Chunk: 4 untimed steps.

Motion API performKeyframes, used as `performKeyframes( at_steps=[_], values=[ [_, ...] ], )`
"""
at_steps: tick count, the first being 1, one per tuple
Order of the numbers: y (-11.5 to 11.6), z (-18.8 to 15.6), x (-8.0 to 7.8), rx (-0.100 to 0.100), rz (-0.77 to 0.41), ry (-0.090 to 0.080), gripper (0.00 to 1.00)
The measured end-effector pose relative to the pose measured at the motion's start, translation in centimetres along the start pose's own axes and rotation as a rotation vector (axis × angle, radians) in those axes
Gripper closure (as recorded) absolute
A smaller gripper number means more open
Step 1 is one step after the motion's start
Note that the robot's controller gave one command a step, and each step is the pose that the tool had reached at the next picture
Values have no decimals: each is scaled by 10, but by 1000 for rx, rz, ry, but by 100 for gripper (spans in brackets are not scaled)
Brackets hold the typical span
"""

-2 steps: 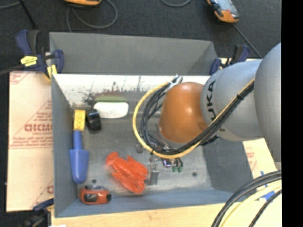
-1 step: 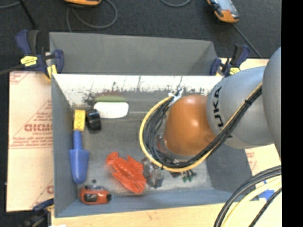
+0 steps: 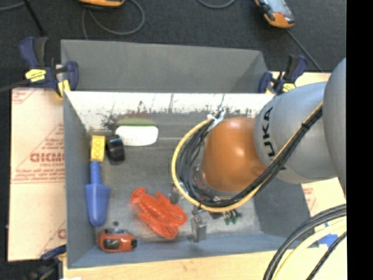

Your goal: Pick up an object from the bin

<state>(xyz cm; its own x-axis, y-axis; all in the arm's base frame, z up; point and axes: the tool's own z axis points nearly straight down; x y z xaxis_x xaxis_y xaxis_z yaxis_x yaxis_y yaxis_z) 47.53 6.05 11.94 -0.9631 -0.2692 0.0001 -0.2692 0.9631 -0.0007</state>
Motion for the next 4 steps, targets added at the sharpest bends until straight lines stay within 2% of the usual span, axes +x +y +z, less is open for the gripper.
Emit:
performKeyframes(
  at_steps=[1, 2, 3, 4],
  values=[
    [0, 0, 0, 0, 0, 0, 0],
    [29, 12, -15, 1, -59, -6, 0],
    [49, 22, -18, 0, -250, -1, 0],
    [61, 33, -19, -1, -396, 2, 100]
  ],
)
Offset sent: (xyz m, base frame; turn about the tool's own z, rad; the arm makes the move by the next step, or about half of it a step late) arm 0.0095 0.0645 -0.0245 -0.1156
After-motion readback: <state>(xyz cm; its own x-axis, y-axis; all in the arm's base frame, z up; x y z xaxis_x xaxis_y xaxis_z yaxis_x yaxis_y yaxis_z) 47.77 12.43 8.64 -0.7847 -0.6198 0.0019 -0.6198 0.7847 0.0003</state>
